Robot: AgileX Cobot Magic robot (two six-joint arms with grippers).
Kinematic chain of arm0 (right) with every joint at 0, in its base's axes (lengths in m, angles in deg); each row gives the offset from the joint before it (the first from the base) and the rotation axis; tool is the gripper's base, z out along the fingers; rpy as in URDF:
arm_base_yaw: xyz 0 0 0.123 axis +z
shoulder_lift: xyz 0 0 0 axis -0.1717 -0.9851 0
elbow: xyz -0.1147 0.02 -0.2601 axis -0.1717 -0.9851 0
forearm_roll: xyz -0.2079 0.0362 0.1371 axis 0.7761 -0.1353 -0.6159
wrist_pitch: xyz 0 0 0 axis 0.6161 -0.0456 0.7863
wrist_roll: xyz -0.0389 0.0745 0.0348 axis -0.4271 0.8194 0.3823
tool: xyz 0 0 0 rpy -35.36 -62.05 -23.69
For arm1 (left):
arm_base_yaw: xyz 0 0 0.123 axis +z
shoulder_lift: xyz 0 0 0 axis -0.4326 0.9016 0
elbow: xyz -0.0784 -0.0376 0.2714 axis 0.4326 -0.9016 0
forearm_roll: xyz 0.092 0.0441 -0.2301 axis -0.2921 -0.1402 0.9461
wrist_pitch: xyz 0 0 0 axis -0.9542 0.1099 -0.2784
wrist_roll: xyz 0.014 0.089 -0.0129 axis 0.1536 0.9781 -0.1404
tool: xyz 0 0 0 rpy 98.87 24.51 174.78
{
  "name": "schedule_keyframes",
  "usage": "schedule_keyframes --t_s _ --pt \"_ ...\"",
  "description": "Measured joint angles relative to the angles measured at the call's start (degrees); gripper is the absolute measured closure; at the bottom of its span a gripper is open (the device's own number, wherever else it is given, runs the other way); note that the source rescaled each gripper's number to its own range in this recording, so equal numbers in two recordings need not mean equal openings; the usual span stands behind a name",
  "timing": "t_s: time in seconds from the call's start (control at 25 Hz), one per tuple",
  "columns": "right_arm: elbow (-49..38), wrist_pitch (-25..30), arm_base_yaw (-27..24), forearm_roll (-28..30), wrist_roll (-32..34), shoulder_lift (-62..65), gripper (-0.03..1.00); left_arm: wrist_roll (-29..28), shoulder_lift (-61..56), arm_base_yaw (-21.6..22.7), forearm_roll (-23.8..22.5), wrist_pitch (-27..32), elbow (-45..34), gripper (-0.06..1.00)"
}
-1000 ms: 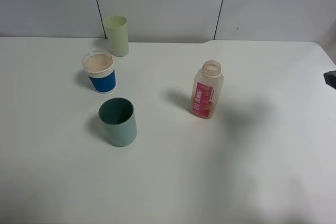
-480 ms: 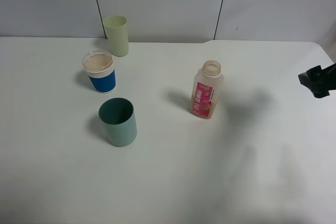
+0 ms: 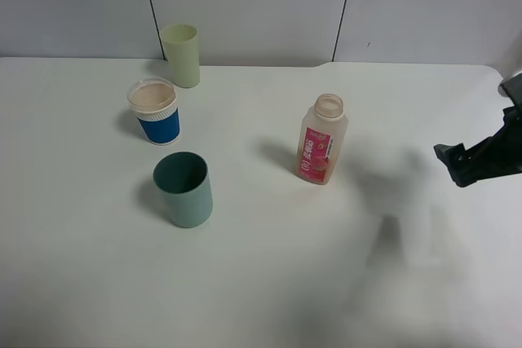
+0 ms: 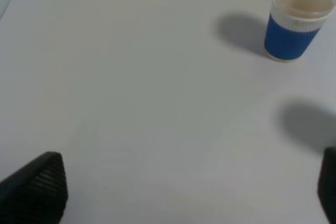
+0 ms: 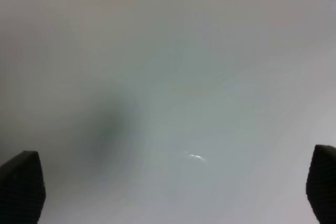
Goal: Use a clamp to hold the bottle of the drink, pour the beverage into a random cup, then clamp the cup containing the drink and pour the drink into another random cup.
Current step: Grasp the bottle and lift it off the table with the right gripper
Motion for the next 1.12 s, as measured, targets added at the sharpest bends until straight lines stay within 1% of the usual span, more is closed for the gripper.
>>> schedule_keyframes --t_s 0.12,0.2,0.28,0.44,0.48,0.56,0.6,0.64,0.68,0.72,0.76,1.0,1.12 --pt "-4.43 -8.33 0.0 4.01 0.71 -0.05 -0.03 0.0 0.0 0.0 0.0 0.0 0.0 0.07" --pt "-6.07 -12.78 0.0 5.99 2.95 -0.1 -0.03 0.0 0.0 0.0 0.0 0.0 0.0 0.07" --pt "-6.72 -14.66 0.0 7.19 6.31 -0.4 -0.03 0.0 0.0 0.0 0.0 0.0 0.0 0.07" --pt "-6.9 -17.83 0.0 10.11 16.06 -2.32 -0.03 0.0 0.0 0.0 0.0 0.0 0.0 0.07" --pt "-6.9 -17.83 0.0 10.11 16.06 -2.32 -0.03 0.0 0.0 0.0 0.0 0.0 0.0 0.07" --pt "-6.9 -19.72 0.0 11.4 19.73 -3.51 -0.03 0.0 0.0 0.0 0.0 0.0 0.0 0.07" --pt "-6.9 -20.43 0.0 11.78 20.48 -3.81 -0.03 0.0 0.0 0.0 0.0 0.0 0.0 0.07" --pt "-6.9 -21.95 0.0 12.18 21.5 -4.64 -0.03 0.0 0.0 0.0 0.0 0.0 0.0 0.07" --pt "-6.9 -25.23 0.0 12.75 22.92 -6.68 -0.03 0.0 0.0 0.0 0.0 0.0 0.0 0.07" --pt "-6.9 -25.23 0.0 12.75 22.92 -6.68 -0.03 0.0 0.0 0.0 0.0 0.0 0.0 0.07" --pt "-6.85 -27.44 0.0 13.28 23.31 -8.68 -0.03 0.0 0.0 0.0 0.0 0.0 0.0 0.07" --pt "-6.85 -27.65 0.0 19.37 24.16 -10.58 -0.03 0.0 0.0 0.0 0.0 0.0 0.0 0.07" --pt "-6.85 -27.51 0.0 19.95 24.21 -10.6 -0.03 0.0 0.0 0.0 0.0 0.0 0.0 0.07"
